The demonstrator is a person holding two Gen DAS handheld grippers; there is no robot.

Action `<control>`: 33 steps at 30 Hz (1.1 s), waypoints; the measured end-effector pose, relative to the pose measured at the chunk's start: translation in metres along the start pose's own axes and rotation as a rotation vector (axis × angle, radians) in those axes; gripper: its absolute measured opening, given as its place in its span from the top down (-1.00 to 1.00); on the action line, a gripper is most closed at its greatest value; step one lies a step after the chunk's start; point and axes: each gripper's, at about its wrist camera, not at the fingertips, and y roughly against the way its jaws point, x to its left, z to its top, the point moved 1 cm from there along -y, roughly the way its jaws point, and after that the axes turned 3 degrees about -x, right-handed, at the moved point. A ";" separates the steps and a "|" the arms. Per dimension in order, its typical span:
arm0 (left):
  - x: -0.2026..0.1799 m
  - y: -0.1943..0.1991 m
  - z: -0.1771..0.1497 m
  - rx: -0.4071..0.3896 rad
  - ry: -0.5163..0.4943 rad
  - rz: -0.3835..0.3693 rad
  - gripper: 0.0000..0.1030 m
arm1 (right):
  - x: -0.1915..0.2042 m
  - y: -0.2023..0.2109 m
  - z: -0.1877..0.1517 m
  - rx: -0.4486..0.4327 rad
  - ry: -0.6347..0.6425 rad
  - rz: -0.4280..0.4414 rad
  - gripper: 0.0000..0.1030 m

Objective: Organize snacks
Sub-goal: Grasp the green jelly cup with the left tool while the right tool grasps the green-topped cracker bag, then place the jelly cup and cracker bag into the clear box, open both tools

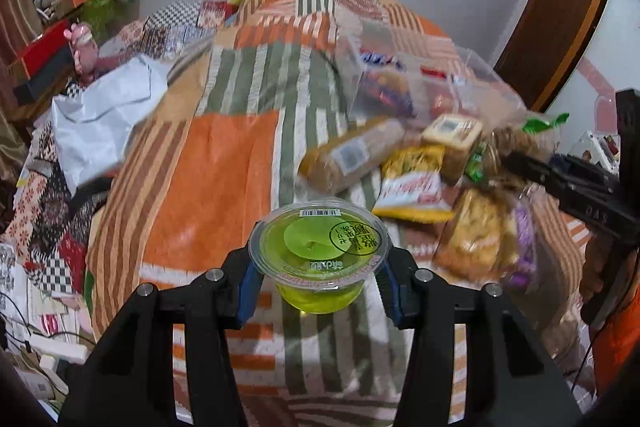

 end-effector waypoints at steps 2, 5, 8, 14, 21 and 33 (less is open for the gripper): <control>-0.005 0.003 0.010 -0.022 -0.002 -0.008 0.04 | -0.001 0.006 0.005 -0.016 -0.001 0.004 0.14; -0.014 0.007 0.025 -0.059 -0.006 -0.024 0.04 | -0.003 0.015 0.013 -0.046 -0.001 0.006 0.14; -0.023 0.011 0.042 -0.096 -0.017 -0.035 0.04 | -0.009 0.023 0.022 -0.076 -0.012 0.009 0.14; -0.040 0.013 0.076 -0.156 -0.017 -0.066 0.04 | -0.025 0.040 0.044 -0.142 -0.032 -0.005 0.14; -0.060 0.005 0.111 -0.193 -0.034 -0.088 0.04 | -0.046 0.053 0.065 -0.209 -0.062 -0.035 0.14; -0.091 -0.046 0.150 -0.157 -0.049 -0.121 0.04 | -0.074 0.031 0.080 -0.212 -0.104 -0.051 0.14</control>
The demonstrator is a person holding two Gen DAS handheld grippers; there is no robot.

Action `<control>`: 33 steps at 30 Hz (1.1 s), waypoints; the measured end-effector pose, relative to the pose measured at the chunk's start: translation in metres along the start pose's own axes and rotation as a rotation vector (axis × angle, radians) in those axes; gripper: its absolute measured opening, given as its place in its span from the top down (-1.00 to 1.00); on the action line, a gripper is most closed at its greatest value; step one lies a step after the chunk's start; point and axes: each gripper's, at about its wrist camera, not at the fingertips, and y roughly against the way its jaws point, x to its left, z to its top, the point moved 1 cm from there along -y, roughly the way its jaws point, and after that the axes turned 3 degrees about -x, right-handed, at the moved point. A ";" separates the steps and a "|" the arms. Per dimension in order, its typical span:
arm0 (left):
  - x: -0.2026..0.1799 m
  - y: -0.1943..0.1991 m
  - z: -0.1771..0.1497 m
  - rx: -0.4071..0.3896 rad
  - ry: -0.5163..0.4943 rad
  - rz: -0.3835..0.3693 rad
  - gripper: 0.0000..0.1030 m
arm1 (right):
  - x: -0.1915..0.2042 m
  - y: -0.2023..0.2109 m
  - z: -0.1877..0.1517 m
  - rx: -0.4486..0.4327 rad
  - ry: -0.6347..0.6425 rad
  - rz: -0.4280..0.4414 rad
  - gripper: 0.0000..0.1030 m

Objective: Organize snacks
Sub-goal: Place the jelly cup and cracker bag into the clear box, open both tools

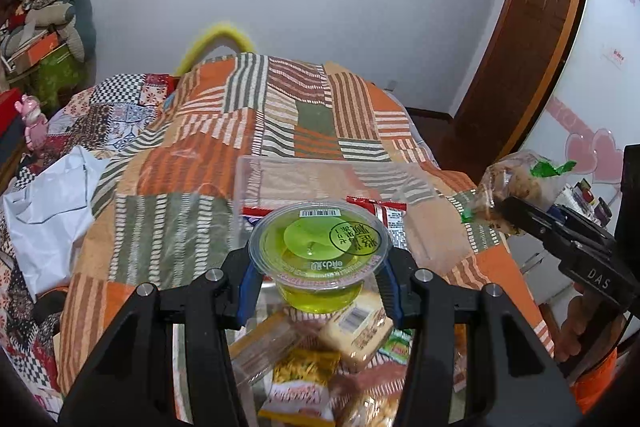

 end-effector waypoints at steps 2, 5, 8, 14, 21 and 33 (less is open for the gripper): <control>-0.003 -0.012 0.001 0.011 -0.004 -0.005 0.04 | -0.003 -0.011 -0.002 0.016 -0.009 0.002 0.14; -0.006 -0.031 0.002 0.036 -0.002 -0.022 0.04 | -0.006 -0.023 -0.005 0.040 -0.011 0.003 0.14; -0.011 -0.053 0.001 0.065 -0.012 -0.027 0.04 | -0.007 -0.036 -0.009 0.068 -0.009 0.008 0.14; -0.020 -0.089 -0.001 0.118 -0.037 -0.034 0.04 | -0.011 -0.060 -0.015 0.123 0.013 0.004 0.14; -0.025 -0.117 -0.004 0.165 -0.053 -0.036 0.04 | -0.015 -0.078 -0.023 0.180 0.022 0.008 0.14; -0.020 -0.124 -0.012 0.180 -0.037 -0.038 -0.02 | -0.013 -0.086 -0.032 0.236 0.043 0.000 0.02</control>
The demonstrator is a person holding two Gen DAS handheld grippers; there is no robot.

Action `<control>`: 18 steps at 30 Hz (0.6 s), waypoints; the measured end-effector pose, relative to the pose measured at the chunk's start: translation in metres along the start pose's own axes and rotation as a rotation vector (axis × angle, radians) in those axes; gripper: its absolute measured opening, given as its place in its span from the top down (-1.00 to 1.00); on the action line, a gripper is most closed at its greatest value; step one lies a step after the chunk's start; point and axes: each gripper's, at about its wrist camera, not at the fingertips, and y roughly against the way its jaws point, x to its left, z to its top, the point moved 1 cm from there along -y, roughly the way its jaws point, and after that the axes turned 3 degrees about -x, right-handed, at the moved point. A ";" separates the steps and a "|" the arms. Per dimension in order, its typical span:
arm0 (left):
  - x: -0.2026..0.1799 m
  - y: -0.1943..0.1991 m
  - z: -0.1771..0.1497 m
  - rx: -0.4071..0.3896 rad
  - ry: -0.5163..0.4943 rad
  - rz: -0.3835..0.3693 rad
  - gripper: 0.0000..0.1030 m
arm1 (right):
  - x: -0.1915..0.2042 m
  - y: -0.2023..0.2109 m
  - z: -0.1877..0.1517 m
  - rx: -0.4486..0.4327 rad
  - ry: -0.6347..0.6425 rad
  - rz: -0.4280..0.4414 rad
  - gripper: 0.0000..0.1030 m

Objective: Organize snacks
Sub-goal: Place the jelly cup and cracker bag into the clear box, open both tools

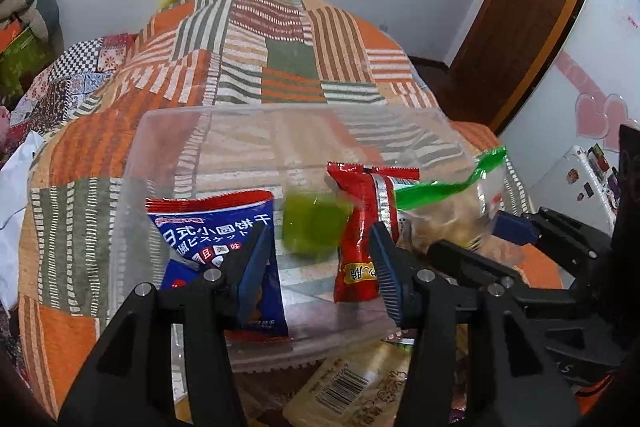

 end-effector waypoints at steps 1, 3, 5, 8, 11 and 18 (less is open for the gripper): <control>-0.001 0.005 0.000 -0.010 -0.002 -0.002 -0.04 | 0.001 0.003 0.000 -0.007 0.000 -0.006 -0.06; -0.002 0.014 0.001 -0.022 -0.005 -0.001 -0.08 | 0.002 0.010 0.000 -0.026 0.002 -0.014 -0.21; -0.003 0.027 0.001 -0.038 -0.013 0.000 -0.08 | 0.002 0.019 0.001 -0.048 0.000 -0.021 -0.32; -0.004 0.045 0.000 -0.063 -0.025 0.010 -0.14 | 0.001 0.037 0.003 -0.080 -0.009 -0.026 -0.39; -0.003 0.068 -0.003 -0.096 -0.036 0.031 -0.35 | 0.000 0.054 0.003 -0.109 -0.018 -0.027 -0.45; 0.002 0.114 -0.021 -0.126 -0.062 0.062 -0.46 | 0.006 0.092 -0.008 -0.176 -0.005 -0.061 -0.56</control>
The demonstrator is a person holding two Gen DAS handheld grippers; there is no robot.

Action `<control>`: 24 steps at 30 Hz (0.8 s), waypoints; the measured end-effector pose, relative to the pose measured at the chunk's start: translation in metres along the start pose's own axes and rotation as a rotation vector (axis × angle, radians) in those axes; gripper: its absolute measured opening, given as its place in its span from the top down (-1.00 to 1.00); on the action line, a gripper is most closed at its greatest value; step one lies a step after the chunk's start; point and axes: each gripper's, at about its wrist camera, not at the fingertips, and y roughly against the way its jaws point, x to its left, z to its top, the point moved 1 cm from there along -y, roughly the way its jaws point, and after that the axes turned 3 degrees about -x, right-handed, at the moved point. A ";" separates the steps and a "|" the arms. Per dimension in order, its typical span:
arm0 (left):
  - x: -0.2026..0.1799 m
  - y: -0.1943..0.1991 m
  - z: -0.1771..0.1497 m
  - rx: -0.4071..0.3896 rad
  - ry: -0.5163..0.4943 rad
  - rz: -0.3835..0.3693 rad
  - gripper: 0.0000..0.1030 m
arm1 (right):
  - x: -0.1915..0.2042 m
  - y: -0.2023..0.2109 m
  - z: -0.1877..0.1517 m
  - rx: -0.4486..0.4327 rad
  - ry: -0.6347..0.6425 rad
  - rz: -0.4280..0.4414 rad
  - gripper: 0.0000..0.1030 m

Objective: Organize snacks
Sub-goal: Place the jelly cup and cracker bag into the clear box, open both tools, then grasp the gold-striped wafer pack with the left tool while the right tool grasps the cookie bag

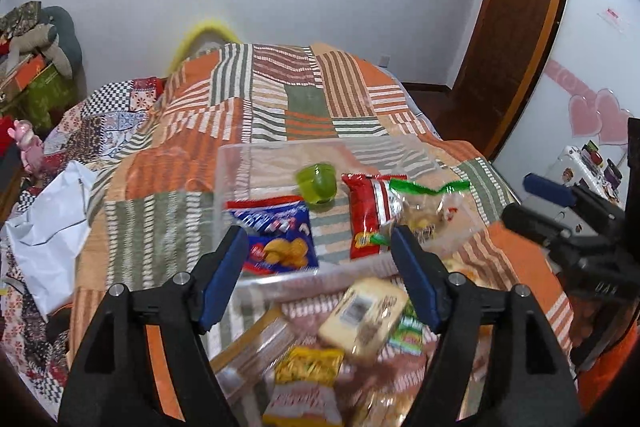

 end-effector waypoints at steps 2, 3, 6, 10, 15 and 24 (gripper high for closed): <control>0.002 0.012 -0.008 0.002 -0.001 0.006 -0.51 | 0.001 0.008 -0.003 -0.007 0.005 -0.002 -0.59; 0.004 0.016 -0.012 0.005 -0.001 0.010 -0.53 | 0.002 0.011 -0.006 -0.009 0.008 -0.005 -0.61; 0.009 0.024 -0.025 0.016 -0.005 0.030 -0.56 | 0.003 0.019 -0.015 -0.009 0.009 -0.011 -0.65; 0.020 0.025 -0.047 0.055 -0.017 0.068 -0.60 | -0.001 0.017 -0.034 0.031 -0.013 -0.010 -0.67; 0.036 0.012 -0.072 0.122 0.027 0.074 -0.60 | -0.007 0.008 -0.058 0.104 -0.049 -0.009 -0.67; 0.050 -0.036 -0.099 0.222 0.035 0.091 -0.60 | -0.007 -0.019 -0.097 0.246 -0.047 -0.003 -0.67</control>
